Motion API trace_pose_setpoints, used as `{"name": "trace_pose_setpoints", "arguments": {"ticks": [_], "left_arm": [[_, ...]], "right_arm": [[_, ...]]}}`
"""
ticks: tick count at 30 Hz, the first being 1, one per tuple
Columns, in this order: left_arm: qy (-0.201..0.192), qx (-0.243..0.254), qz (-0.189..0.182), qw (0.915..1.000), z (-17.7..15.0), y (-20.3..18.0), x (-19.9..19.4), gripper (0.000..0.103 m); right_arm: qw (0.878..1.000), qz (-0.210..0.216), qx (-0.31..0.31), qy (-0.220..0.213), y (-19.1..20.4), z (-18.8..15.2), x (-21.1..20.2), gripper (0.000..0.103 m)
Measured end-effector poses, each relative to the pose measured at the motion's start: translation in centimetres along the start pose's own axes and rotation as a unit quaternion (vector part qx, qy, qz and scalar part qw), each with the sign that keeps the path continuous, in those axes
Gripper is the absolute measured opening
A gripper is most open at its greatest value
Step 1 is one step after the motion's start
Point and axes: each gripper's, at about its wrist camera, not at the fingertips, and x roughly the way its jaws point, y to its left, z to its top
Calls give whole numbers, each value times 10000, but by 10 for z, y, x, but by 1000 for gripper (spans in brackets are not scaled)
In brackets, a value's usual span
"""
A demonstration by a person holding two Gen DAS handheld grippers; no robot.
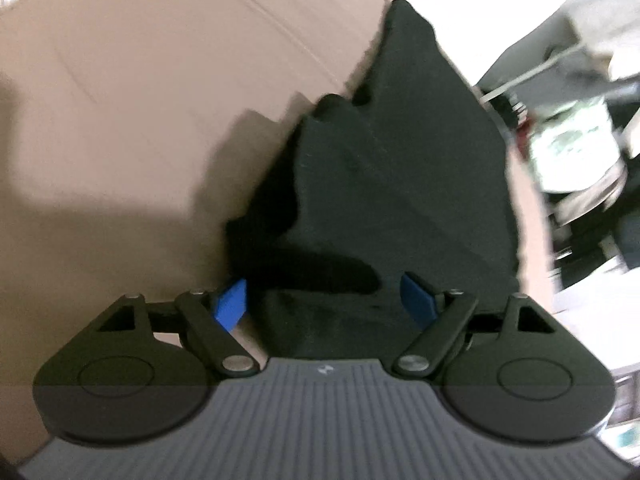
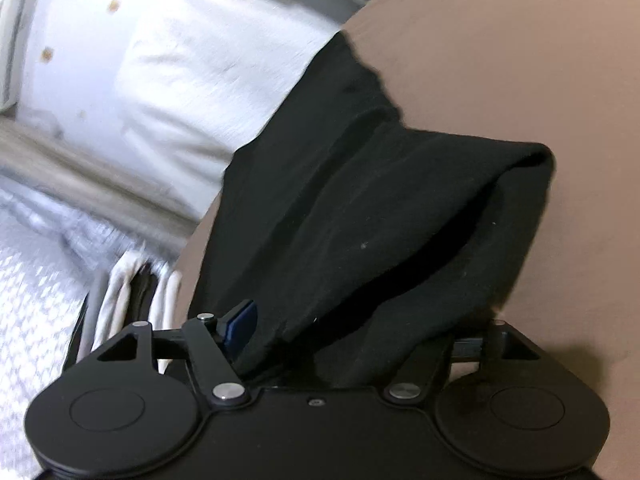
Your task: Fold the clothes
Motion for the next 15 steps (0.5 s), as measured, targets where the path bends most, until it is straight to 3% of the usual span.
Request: {"name": "trace_pose_setpoints", "arguments": {"ticks": [1, 2, 4, 7, 8, 11, 15], "left_arm": [[13, -27, -90, 10000, 0, 1, 4, 50], [34, 19, -47, 10000, 0, 0, 8, 19], [-12, 97, 37, 9999, -1, -2, 9, 14], [-147, 202, 162, 9996, -3, -5, 3, 14], [-193, 237, 203, 9993, -3, -6, 1, 14], [-328, 342, 328, 9983, -5, -10, -4, 19], [-568, 389, 554, 9961, -5, -9, -11, 50]], "right_arm": [[9999, -84, 124, -68, 0, 1, 1, 73], [9995, -167, 247, -135, 0, 1, 1, 72], [9982, -370, 418, -209, 1, 3, 4, 64], [9975, -607, 206, -285, 3, 3, 5, 23], [9977, -583, 161, -315, -1, 1, 4, 18], [9975, -389, 118, -579, -10, -10, 0, 17], [9943, -547, -309, -860, -1, -35, -7, 21]]}}
